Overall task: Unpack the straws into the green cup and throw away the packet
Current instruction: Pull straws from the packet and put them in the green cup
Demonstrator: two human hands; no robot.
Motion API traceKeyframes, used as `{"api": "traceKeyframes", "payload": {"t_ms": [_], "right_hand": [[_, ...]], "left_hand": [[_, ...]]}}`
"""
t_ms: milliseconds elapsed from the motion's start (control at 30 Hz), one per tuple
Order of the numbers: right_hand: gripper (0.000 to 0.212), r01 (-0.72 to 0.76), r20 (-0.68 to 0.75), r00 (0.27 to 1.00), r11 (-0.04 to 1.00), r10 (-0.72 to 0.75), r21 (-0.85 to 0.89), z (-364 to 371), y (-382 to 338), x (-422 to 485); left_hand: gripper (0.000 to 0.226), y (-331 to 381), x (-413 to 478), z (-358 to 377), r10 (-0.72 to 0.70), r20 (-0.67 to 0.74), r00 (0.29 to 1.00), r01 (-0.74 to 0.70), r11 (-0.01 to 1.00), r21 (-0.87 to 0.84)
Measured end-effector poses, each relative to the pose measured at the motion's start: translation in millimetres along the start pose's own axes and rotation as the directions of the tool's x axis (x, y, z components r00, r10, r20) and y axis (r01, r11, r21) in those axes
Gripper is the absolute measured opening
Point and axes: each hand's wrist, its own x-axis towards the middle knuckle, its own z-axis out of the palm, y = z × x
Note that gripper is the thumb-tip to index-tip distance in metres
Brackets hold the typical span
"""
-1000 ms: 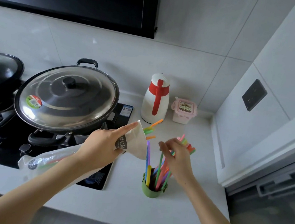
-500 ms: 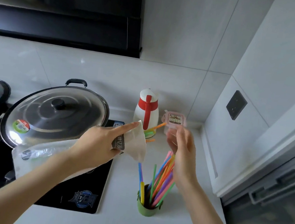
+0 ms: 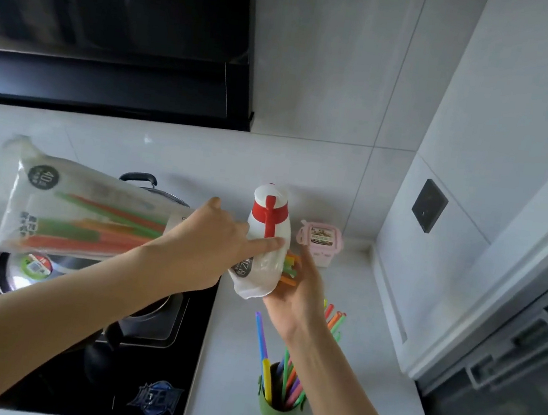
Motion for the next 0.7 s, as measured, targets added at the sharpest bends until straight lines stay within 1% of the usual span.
{"api": "traceKeyframes", "payload": {"t_ms": [100, 167, 200, 267, 367, 433, 500, 567, 600, 667, 700], "right_hand": [[0.051, -0.055, 0.014, 0.998, 0.995, 0.054, 0.085, 0.9, 3.0, 0.5], [0.05, -0.08, 0.029, 0.997, 0.994, 0.078, 0.08, 1.8, 5.9, 1.2], [0.048, -0.086, 0.017, 0.996, 0.995, 0.085, 0.055, 2.5, 8.0, 2.2], [0.042, -0.07, -0.051, 0.996, 0.997, 0.072, 0.039, 4.8, 11.8, 5.0], [0.028, -0.01, -0.168, 0.986, 1.0, 0.007, -0.013, 5.9, 8.7, 11.3], [0.022, 0.041, -0.228, 0.972, 0.998, -0.052, -0.05, 3.2, 0.2, 14.9], [0.026, 0.107, -0.223, 0.968, 0.993, -0.114, -0.043, -1.2, -13.3, 16.4], [0.033, 0.159, -0.237, 0.959, 0.987, -0.157, -0.009, -6.6, -28.9, 20.1], [0.034, 0.169, -0.244, 0.956, 0.985, -0.161, 0.012, -7.8, -35.6, 20.7], [0.038, 0.172, -0.234, 0.959, 0.985, -0.16, 0.03, -7.1, -42.7, 21.3], [0.042, 0.163, -0.217, 0.964, 0.987, -0.157, 0.012, -5.6, -42.9, 20.1]], "left_hand": [[0.076, 0.0, 3.7, -6.5, 0.036, 0.057, 0.998, -0.04, 0.997, 0.064], [0.075, 0.2, 5.7, -7.5, 0.049, 0.087, 0.995, -0.056, 0.995, 0.085], [0.075, 0.4, 6.9, -7.4, 0.059, 0.088, 0.994, -0.066, 0.994, 0.085], [0.075, 0.1, 8.6, -4.7, 0.065, 0.085, 0.994, -0.07, 0.996, 0.055], [0.078, -2.4, 6.2, 5.5, 0.03, 0.081, 0.996, -0.026, 0.998, -0.058], [0.081, -4.2, 0.5, 17.7, -0.021, 0.052, 0.998, 0.028, 0.99, -0.137], [0.081, -5.4, -8.1, 28.9, -0.115, 0.028, 0.993, 0.119, 0.96, -0.255], [0.08, -5.0, -16.7, 35.9, -0.238, 0.022, 0.971, 0.225, 0.88, -0.419], [0.081, -3.6, -19.8, 39.1, -0.278, 0.007, 0.96, 0.247, 0.841, -0.482], [0.087, 1.6, -23.5, 46.6, -0.31, -0.021, 0.951, 0.253, 0.811, -0.528], [0.09, 4.9, -24.1, 51.1, -0.323, -0.042, 0.946, 0.25, 0.802, -0.543]]}}
